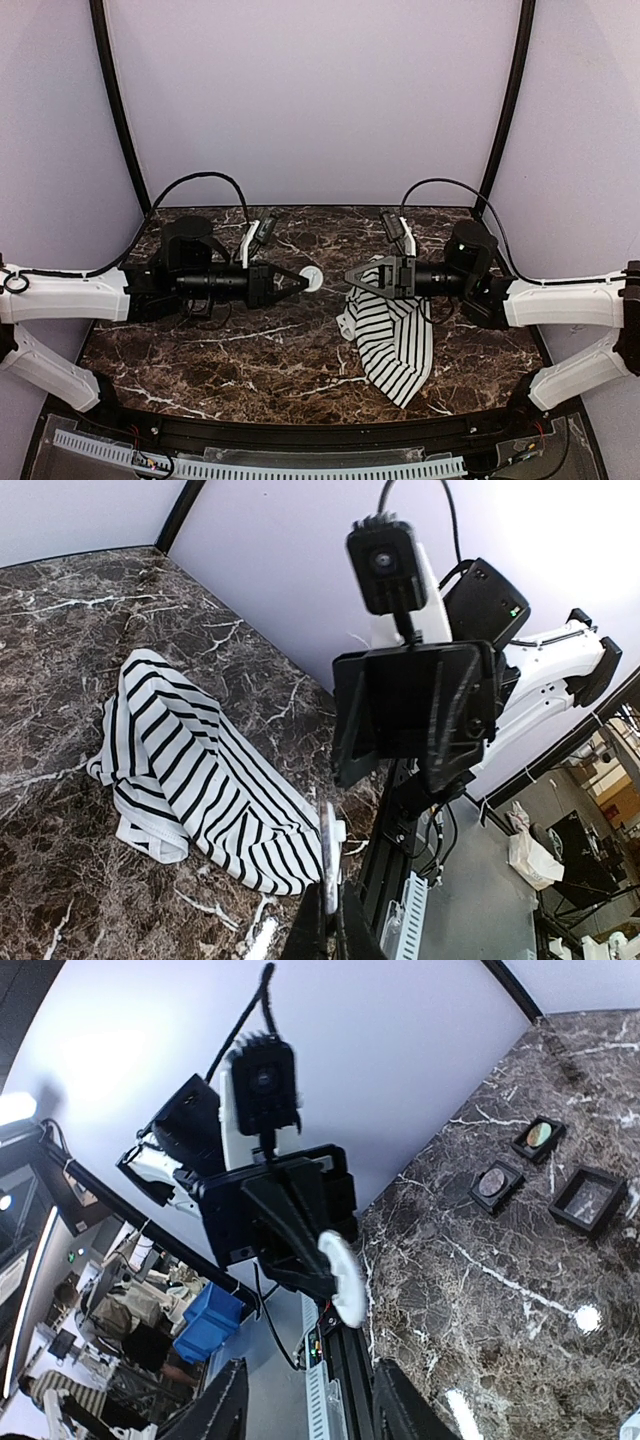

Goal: Remove the brooch from the garment

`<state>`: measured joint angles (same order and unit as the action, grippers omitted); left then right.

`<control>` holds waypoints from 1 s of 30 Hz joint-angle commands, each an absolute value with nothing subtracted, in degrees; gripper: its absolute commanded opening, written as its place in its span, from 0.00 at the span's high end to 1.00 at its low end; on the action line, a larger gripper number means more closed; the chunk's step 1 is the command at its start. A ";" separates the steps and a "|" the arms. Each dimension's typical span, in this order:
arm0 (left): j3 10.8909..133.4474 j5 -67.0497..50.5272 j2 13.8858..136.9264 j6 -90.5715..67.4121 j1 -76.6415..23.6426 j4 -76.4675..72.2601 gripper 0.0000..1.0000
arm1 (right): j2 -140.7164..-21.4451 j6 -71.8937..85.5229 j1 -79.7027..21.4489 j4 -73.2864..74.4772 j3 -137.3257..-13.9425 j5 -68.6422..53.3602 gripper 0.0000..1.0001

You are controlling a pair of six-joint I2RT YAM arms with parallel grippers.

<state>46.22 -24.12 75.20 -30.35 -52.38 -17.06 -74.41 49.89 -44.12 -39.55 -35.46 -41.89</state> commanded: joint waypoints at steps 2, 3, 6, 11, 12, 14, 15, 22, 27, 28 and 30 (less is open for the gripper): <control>48.32 -22.31 75.31 -28.58 -52.60 -12.44 0.99 | -69.85 44.28 -44.27 -33.99 -36.49 -42.17 0.53; 48.59 -21.39 75.32 -28.09 -52.61 -11.27 0.99 | -68.89 43.64 -44.30 -32.57 -36.45 -40.77 0.52; 50.73 -16.29 75.07 -24.68 -52.02 -2.53 0.99 | -66.60 40.93 -44.30 -26.26 -37.07 -34.31 0.48; 56.38 -7.87 77.37 -17.64 -47.49 15.74 0.99 | -64.25 35.14 -44.29 -10.42 -41.12 -20.84 0.49; 57.28 -6.48 78.91 -15.77 -46.86 17.89 0.99 | -63.91 34.74 -44.30 -7.59 -41.81 -17.59 0.47; 59.81 -2.13 81.53 -13.21 -44.91 23.15 0.99 | -63.79 34.35 -44.21 -2.01 -43.68 -11.34 0.43; 61.56 1.62 83.64 -12.41 -43.79 25.98 0.99 | -64.06 34.47 -44.14 1.10 -44.55 -8.86 0.40; 71.97 12.43 96.07 -7.41 -40.20 35.13 0.99 | -65.25 36.21 -42.18 6.46 -45.03 -5.25 0.35; 75.21 15.76 102.49 -6.35 -39.85 34.96 0.99 | -64.85 36.49 -40.46 7.85 -44.69 -4.54 0.30; 75.95 16.00 103.71 -6.34 -39.76 34.98 0.99 | -64.67 36.37 -40.24 7.90 -44.61 -4.61 0.29; 76.87 16.68 105.24 -6.34 -39.73 35.14 0.99 | -64.24 36.21 -39.85 7.87 -44.28 -4.66 0.28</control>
